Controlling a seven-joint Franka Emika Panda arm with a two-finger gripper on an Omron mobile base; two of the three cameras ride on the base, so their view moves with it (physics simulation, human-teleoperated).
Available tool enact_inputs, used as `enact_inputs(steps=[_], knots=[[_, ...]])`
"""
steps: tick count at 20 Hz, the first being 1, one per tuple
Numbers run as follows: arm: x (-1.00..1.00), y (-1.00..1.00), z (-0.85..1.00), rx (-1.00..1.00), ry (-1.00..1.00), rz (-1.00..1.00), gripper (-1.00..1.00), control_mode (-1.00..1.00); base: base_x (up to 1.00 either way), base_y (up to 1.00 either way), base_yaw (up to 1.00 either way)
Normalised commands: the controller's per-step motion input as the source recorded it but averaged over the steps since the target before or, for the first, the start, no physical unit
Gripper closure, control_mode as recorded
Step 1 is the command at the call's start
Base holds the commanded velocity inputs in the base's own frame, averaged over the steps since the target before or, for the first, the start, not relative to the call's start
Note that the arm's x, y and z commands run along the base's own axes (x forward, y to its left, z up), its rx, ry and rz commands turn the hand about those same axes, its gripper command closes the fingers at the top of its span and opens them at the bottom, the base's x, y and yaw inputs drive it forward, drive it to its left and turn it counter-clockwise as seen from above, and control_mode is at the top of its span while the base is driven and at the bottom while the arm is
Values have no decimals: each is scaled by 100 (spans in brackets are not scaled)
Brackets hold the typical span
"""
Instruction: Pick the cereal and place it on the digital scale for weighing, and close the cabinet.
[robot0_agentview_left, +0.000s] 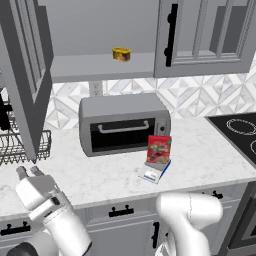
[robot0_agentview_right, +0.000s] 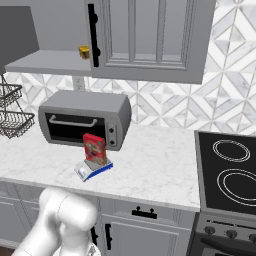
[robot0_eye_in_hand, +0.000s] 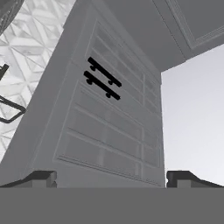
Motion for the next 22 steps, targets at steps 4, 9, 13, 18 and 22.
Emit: enact_inputs(steps=[4,9,13,18,22], knots=[[38,15,-17,10,-25,-2,-100,-100,0,0,0],[100,35,-11,13,-15,-3,-100,-100,0,0,0],[86,86,-62,14,-8,0,-100,-100,0,0,0],[43,97,-18,5,-20,0,-100,-100,0,0,0],[29,92,-5,0,-20,-4,-100,-100,0,0,0]])
